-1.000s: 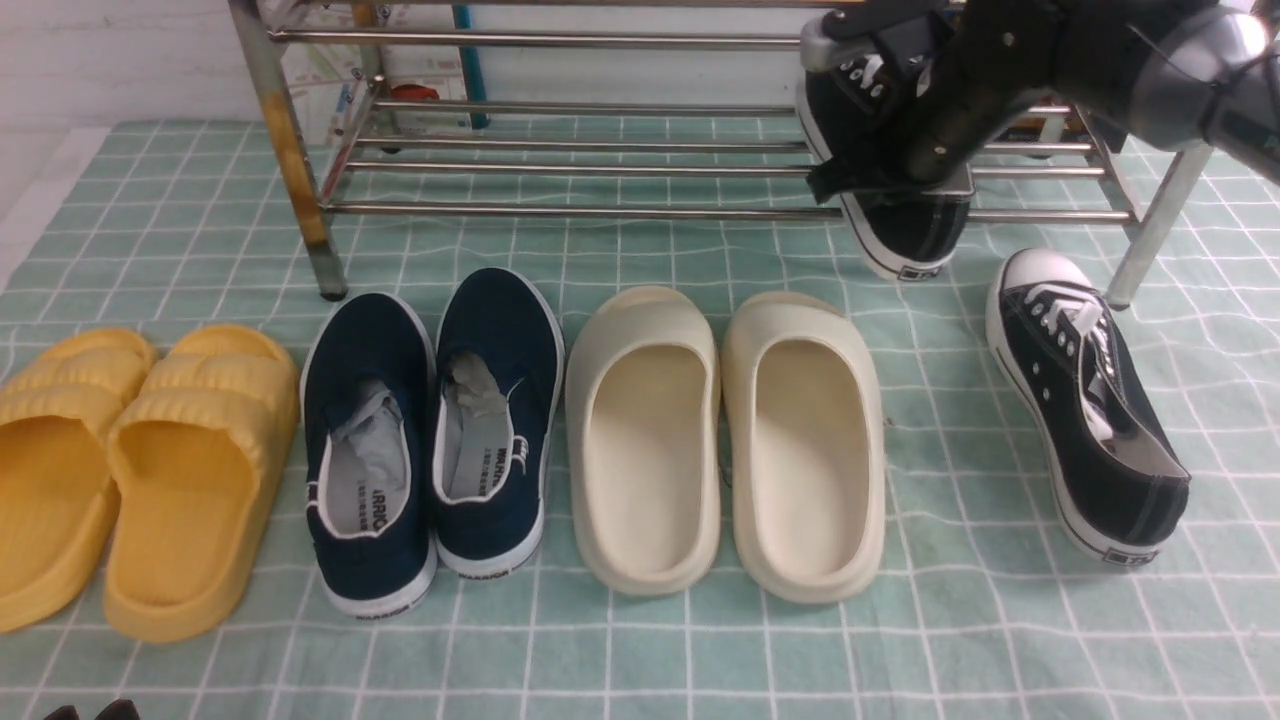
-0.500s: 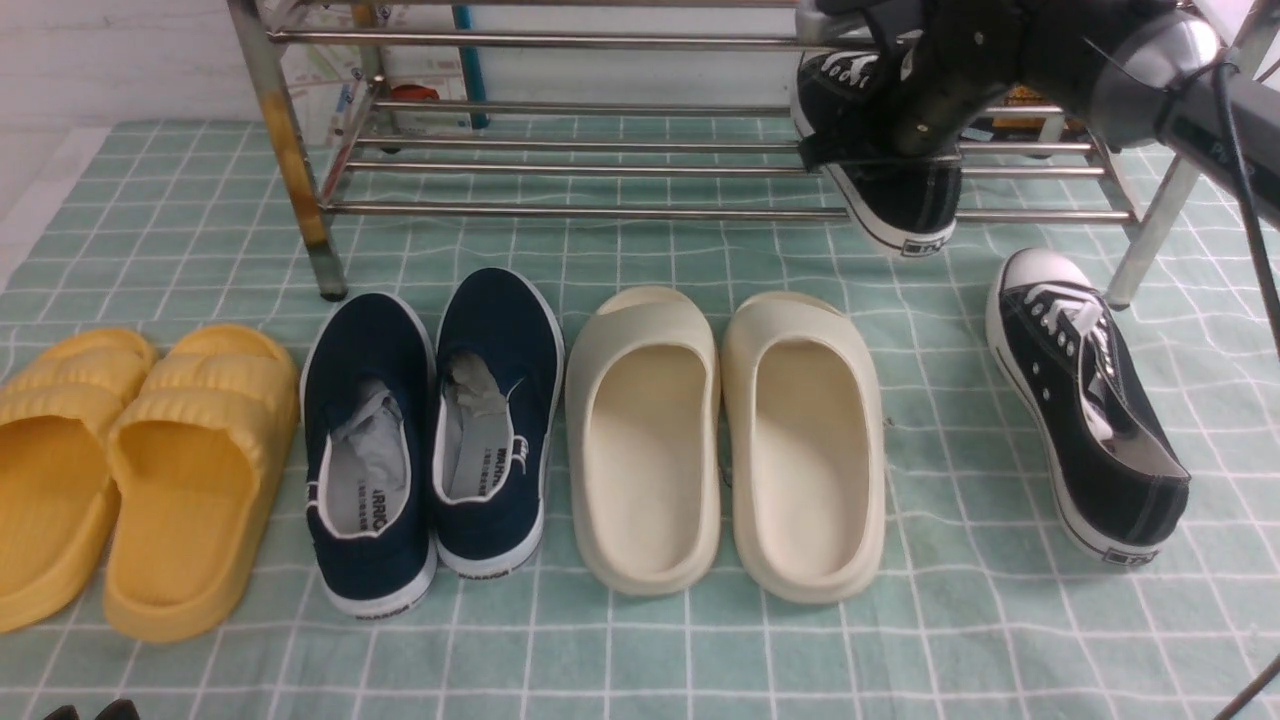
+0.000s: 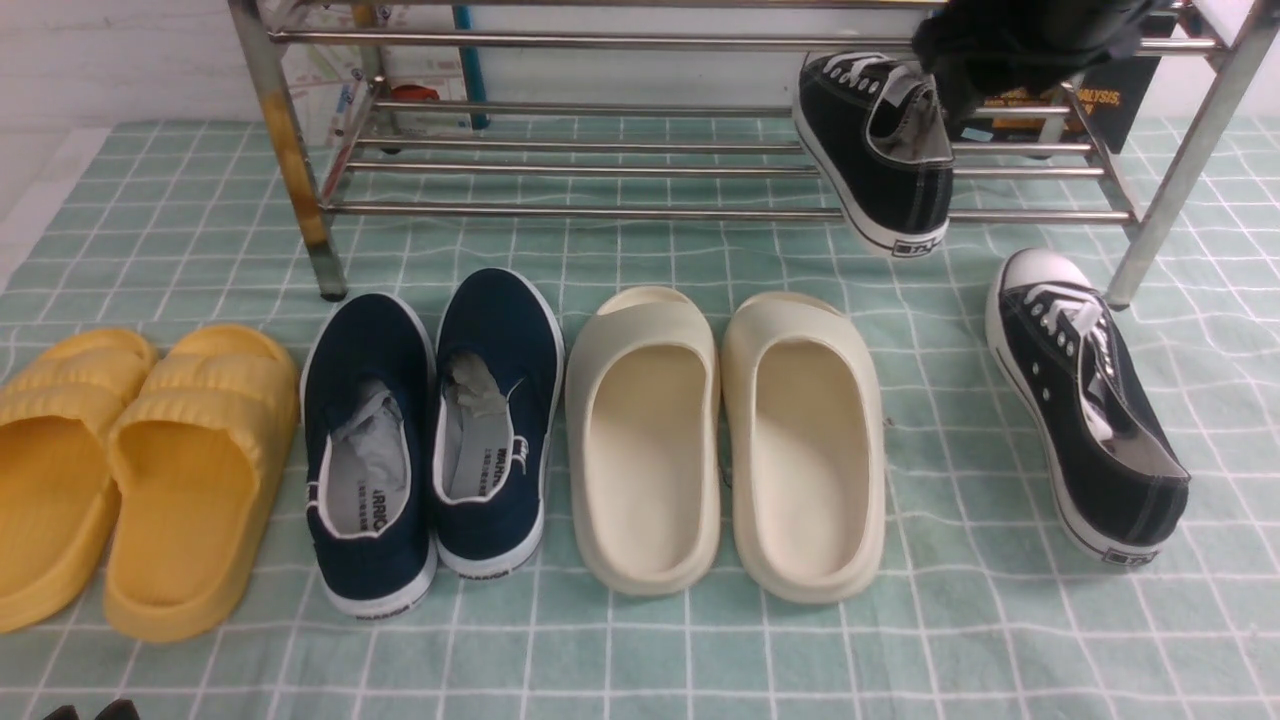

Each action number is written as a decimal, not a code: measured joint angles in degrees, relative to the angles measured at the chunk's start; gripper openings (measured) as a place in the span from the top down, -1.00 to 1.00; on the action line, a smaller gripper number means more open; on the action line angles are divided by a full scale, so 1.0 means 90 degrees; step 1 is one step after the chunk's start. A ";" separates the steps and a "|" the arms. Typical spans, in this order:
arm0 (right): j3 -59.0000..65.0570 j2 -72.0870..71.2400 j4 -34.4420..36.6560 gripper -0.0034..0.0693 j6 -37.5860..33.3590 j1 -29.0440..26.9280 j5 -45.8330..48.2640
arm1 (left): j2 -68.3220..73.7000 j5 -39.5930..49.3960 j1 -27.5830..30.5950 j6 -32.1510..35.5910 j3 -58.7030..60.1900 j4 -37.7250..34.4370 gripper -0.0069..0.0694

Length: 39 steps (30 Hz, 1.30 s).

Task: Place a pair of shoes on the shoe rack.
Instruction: Use the right arm to grab the shoe closest to it, then use the right arm to put a shoe into the shoe rack

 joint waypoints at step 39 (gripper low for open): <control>0.3409 -0.0880 -0.1069 0.84 0.1274 -0.0455 -0.2159 | 0.0000 0.0000 0.0000 0.0000 0.0000 0.0000 0.19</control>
